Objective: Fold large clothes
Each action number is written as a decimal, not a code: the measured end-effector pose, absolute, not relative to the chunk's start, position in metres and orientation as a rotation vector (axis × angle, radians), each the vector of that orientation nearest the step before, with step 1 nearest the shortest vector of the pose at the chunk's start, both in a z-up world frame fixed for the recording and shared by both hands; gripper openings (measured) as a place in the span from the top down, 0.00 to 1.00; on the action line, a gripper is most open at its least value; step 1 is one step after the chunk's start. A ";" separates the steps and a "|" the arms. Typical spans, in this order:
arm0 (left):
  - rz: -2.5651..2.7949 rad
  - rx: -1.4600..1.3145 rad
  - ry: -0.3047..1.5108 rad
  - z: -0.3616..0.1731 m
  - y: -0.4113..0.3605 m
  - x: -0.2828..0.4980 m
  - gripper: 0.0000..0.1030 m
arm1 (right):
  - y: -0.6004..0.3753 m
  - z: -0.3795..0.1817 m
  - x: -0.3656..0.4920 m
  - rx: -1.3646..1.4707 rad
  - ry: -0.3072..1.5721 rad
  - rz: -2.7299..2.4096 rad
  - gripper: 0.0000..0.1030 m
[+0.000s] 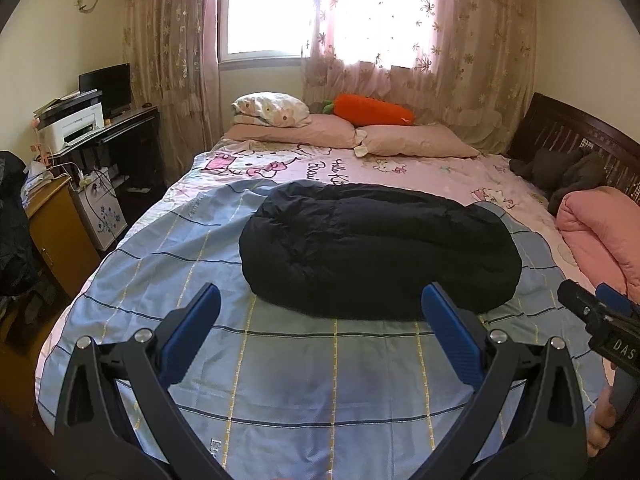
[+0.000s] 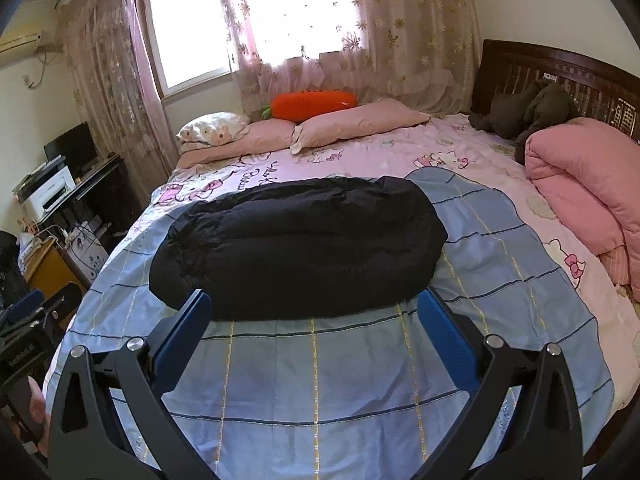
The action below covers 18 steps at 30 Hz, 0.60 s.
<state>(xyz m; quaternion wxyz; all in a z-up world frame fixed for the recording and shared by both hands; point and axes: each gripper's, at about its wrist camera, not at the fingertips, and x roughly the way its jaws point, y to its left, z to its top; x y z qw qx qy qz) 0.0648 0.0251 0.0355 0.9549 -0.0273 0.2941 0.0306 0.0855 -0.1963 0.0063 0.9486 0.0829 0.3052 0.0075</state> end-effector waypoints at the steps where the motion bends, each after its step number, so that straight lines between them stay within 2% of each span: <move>1: 0.063 -0.054 0.597 0.036 0.025 0.065 0.02 | -0.196 0.006 0.086 0.168 0.622 0.015 0.01; 18: 0.062 -0.050 0.616 0.031 0.026 0.068 0.02 | -0.190 0.003 0.089 0.164 0.644 0.027 0.01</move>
